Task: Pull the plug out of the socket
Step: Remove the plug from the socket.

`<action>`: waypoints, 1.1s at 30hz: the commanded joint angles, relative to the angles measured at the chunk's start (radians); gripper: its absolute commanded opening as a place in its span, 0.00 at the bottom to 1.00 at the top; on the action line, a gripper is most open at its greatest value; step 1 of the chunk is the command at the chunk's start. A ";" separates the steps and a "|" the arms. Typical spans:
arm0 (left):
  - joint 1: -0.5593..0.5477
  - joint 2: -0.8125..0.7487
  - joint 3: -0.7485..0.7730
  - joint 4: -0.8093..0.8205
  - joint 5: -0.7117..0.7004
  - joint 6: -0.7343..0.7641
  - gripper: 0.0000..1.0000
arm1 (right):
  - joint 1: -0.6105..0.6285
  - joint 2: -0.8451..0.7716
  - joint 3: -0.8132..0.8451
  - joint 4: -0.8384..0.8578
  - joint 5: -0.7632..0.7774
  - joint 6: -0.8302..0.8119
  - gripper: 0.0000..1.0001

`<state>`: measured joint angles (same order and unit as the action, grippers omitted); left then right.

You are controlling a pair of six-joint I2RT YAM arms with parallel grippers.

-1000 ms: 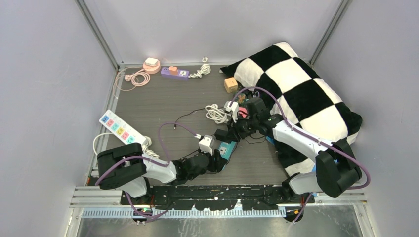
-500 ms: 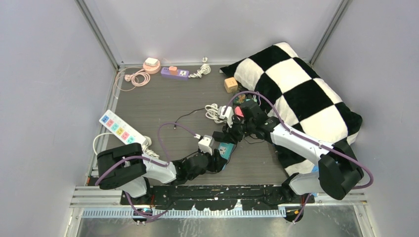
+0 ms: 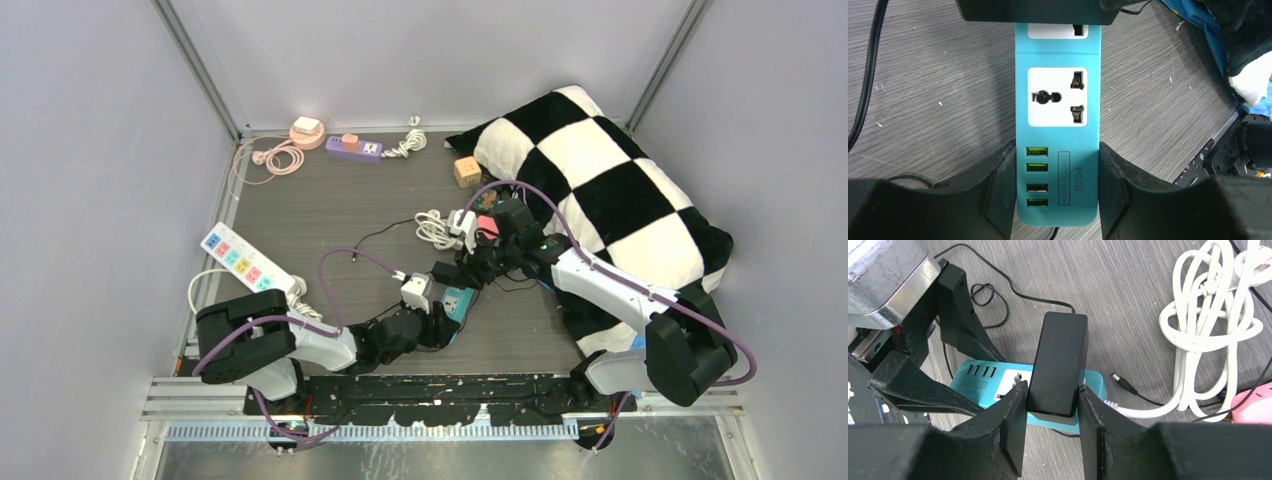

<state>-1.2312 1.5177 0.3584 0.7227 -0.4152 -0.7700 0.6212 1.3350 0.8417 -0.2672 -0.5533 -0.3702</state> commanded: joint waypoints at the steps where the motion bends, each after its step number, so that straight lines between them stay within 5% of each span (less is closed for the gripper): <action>1: 0.048 -0.002 -0.025 -0.058 -0.111 0.012 0.00 | -0.007 -0.065 0.025 -0.045 -0.263 0.121 0.01; 33: 0.054 0.017 -0.017 -0.053 -0.109 0.014 0.00 | 0.044 -0.051 0.035 -0.083 -0.300 0.077 0.01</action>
<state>-1.2270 1.5120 0.3542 0.7284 -0.4110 -0.7631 0.6273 1.3331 0.8433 -0.2436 -0.5797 -0.3676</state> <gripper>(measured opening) 0.525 0.420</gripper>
